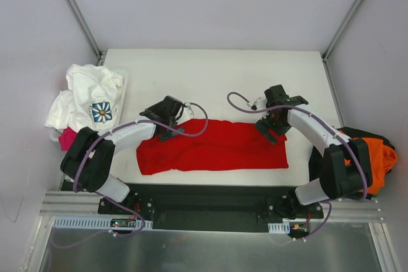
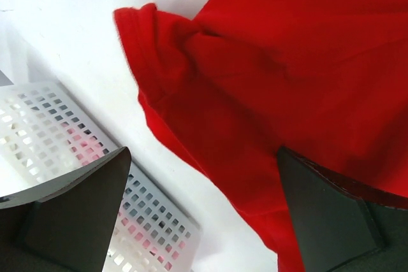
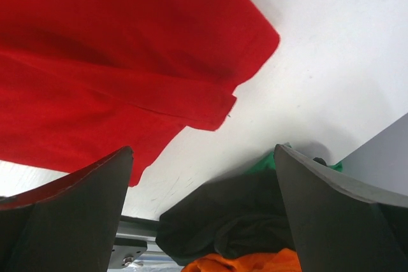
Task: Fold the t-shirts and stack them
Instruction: Fold the other side of the tshirt into a rectangle, then rotate the tshirt 90 degrees
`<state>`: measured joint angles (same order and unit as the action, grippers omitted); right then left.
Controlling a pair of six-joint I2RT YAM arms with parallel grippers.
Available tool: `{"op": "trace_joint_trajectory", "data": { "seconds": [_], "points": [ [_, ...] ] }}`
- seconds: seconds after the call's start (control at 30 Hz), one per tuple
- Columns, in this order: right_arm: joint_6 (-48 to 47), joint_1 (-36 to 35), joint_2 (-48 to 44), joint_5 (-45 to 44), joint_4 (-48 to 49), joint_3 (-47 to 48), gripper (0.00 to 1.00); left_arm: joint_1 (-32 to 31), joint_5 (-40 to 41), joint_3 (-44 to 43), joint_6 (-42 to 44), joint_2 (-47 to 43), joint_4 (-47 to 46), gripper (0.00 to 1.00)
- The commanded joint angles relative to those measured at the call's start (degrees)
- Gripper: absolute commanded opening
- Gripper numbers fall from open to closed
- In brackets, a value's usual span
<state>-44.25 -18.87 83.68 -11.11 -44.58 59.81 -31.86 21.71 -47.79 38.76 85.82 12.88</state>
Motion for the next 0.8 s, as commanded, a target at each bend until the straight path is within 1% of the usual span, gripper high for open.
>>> {"op": "trace_joint_trajectory", "data": {
  "seconds": [0.0, 0.13, 0.3, 0.57, 0.77],
  "points": [
    [-2.24, -1.51, 1.92, -3.03, 5.28, -2.5, 0.96, 0.22, 2.89, -1.34, 0.96, 3.38, -1.11, 0.99],
    [-3.65, -2.22, 5.0, -4.09, 8.88, -3.73, 0.96, 0.3, 4.65, -1.78, 0.79, 6.98, -1.55, 0.99],
    [-5.67, -2.66, 7.81, -5.14, 11.79, -4.0, 0.96, 0.39, 4.74, -1.87, -0.09, 8.66, -1.99, 0.99],
    [-8.13, -3.8, 9.48, -7.25, 16.62, -7.34, 0.96, 0.39, 5.27, -0.99, -1.67, 10.86, -2.34, 1.0],
    [-9.01, -6.7, 8.79, -8.66, 18.3, -11.29, 0.96, 0.39, 6.32, -2.39, -1.67, 13.05, -2.43, 0.99]
  ]
}}
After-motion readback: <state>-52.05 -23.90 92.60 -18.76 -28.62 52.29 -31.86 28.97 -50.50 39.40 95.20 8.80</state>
